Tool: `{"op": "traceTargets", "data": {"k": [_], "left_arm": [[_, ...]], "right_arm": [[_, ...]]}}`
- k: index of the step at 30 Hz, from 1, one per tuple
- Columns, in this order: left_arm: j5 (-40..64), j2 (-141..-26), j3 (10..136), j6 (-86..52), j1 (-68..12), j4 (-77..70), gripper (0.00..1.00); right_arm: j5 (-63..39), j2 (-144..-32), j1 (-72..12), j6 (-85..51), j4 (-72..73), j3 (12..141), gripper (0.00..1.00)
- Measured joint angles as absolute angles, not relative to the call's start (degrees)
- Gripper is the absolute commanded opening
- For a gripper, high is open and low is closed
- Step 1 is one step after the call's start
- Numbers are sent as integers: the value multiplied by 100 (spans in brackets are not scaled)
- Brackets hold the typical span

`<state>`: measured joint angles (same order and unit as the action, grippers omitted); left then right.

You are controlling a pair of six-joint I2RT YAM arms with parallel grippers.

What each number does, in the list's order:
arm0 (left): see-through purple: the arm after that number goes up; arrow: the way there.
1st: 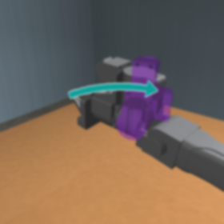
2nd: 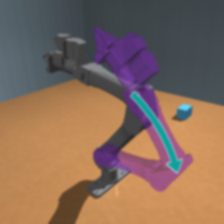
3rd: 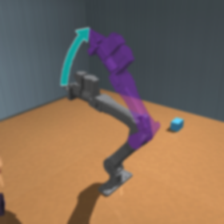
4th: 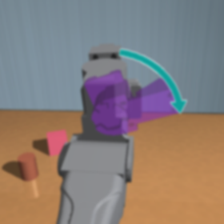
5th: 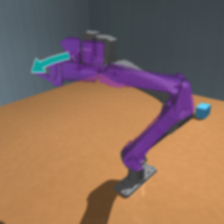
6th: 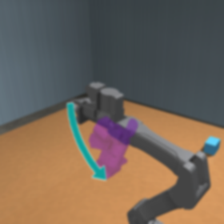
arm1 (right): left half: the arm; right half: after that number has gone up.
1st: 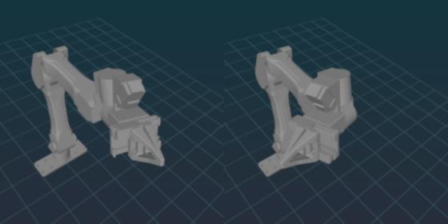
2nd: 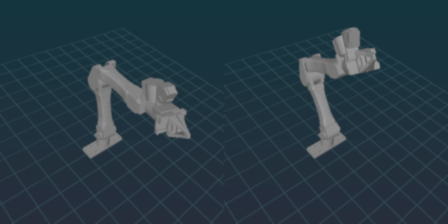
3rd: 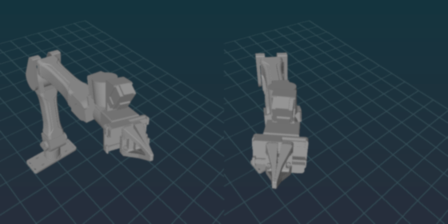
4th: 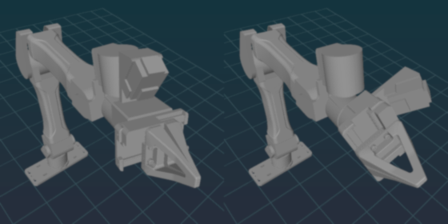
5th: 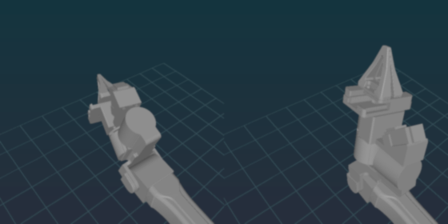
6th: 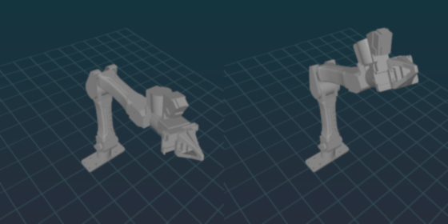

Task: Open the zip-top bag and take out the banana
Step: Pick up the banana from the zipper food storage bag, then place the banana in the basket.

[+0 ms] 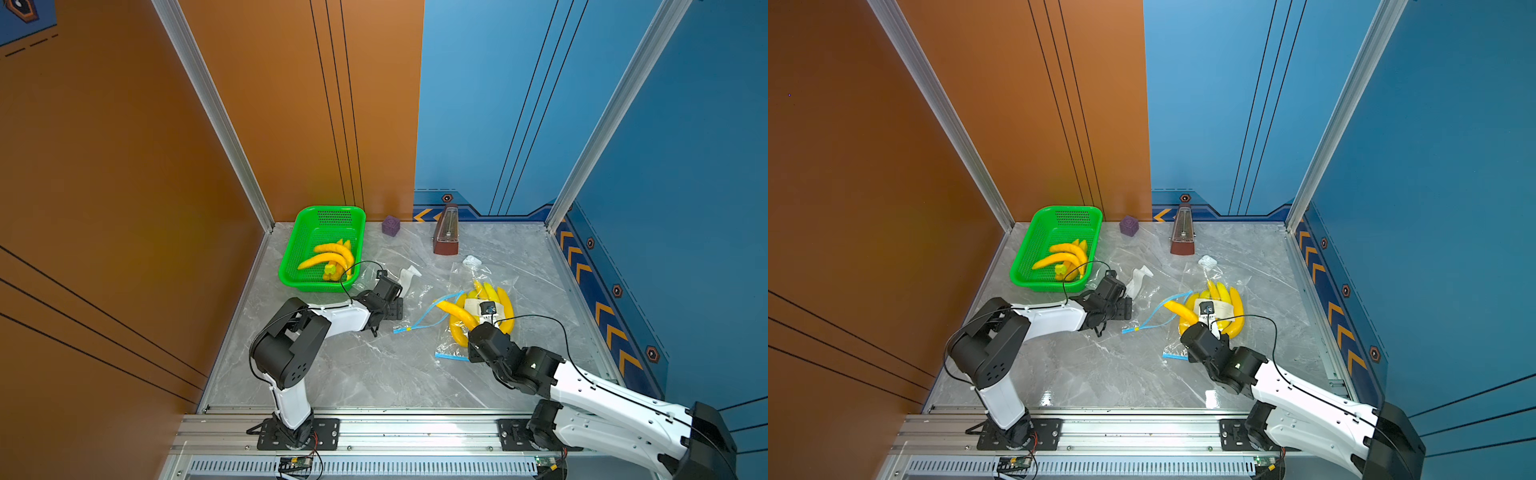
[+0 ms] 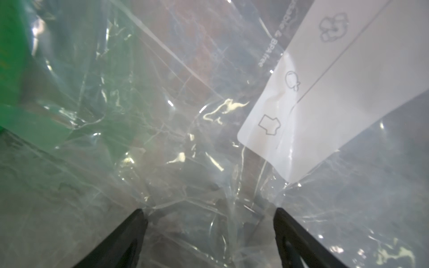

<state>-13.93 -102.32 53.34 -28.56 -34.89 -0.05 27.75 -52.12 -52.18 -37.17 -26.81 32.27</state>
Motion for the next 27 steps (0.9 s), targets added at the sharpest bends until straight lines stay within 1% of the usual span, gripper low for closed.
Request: {"op": "traceTargets", "data": {"k": [11,15,18,21,24,27], "left_arm": [[-1411,-10200,5369,-2853,-3326,1,89],[-1413,-10071,5393,-2849,-3341,3,93],[-1455,-9837,5376,-2845,-3391,16,96],[-1531,-9502,5295,-2845,-3511,36,97],[-1597,-9120,5135,-2842,-3607,78,97],[-1669,-8680,4862,-2845,-3623,134,97]], "right_arm": [[2462,-4836,-5328,-3879,-3583,3225,23],[2377,-4410,-5485,-3935,-3938,3236,23],[2375,-4012,-5513,-3975,-4230,3350,24],[2381,-3782,-5513,-3988,-4447,3607,24],[2386,-3859,-5507,-3981,-4528,3966,23],[2427,-4195,-5507,-3944,-4545,4309,23]]}}
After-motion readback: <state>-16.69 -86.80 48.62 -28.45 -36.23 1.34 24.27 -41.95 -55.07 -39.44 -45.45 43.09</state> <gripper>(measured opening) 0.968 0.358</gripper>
